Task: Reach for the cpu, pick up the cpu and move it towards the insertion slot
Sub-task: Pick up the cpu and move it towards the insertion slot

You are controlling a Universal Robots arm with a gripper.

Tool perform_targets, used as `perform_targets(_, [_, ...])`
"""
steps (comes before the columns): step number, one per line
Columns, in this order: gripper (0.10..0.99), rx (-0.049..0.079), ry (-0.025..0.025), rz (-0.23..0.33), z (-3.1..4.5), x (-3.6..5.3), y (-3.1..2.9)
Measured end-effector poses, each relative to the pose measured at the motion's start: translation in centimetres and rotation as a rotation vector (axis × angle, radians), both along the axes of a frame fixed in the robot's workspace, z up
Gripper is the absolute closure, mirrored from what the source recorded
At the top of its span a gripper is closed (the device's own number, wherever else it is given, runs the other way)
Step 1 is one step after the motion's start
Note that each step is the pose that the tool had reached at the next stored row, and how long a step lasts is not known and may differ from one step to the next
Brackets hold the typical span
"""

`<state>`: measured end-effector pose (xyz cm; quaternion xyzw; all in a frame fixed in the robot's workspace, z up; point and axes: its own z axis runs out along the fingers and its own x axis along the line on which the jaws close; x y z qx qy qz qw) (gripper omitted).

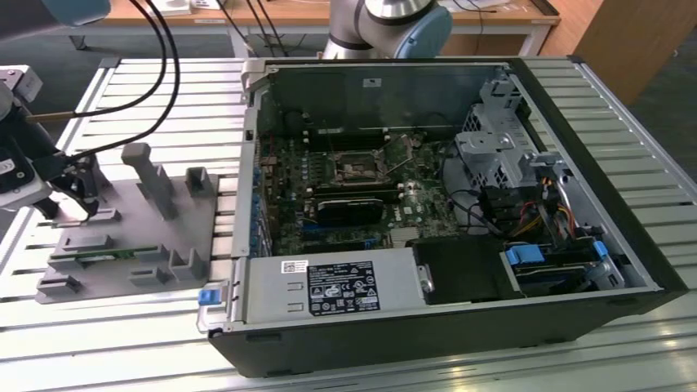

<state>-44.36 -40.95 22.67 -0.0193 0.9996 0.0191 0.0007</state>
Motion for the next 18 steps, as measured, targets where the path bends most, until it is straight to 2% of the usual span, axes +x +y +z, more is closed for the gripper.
perform_targets(8, [0.549,0.0,0.0,0.0,0.93,0.0,0.0])
perform_targets(18, [0.549,0.0,0.0001,0.0,2.6,0.0,0.0])
